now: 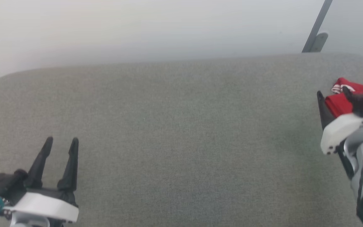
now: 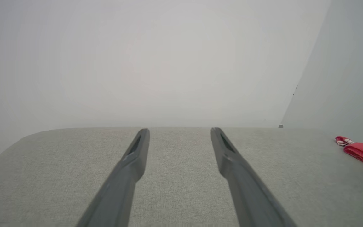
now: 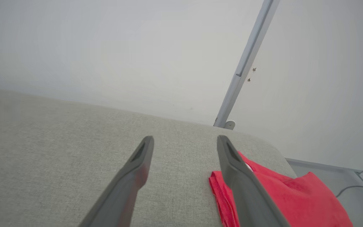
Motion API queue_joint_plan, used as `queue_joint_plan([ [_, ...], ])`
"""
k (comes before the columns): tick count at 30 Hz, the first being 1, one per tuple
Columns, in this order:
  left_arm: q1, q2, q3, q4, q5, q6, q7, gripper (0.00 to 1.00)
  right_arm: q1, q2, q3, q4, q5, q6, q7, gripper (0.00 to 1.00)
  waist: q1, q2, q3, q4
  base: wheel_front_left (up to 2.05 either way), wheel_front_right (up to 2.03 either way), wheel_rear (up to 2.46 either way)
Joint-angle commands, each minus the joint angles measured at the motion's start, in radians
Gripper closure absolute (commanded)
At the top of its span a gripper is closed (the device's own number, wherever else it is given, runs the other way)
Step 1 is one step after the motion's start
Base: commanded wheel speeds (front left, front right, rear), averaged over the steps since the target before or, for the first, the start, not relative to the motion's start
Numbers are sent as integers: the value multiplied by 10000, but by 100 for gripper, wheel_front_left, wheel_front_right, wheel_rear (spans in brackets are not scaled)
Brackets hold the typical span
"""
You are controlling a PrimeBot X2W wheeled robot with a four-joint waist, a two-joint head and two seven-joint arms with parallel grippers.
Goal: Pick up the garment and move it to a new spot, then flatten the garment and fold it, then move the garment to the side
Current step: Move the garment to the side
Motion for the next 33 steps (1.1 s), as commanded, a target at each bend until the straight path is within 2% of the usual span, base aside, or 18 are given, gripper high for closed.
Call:
queue_joint_plan([
  [1, 251, 2, 38, -17, -10, -21, -36, 0, 496, 69, 19, -517, 129, -19, -46, 0, 0, 0, -206, 12, 0, 0, 0],
  [9, 1049, -80, 398, -104, -31, -22, -36, 0, 2646, 484, -278, -3234, 27, -19, -45, 0, 0, 0, -559, 79, 0, 0, 0],
  [16, 1495, -309, 835, -216, 174, -21, -36, 0, 4098, 1015, -693, -4864, -237, -20, -38, 0, 0, 0, -660, 241, 0, 0, 0],
  [33, 1886, -470, 1147, -330, 166, -21, -36, 0, 6106, 2016, -1219, -6441, -489, -20, -39, 0, 0, 0, -739, 460, 0, 0, 0],
])
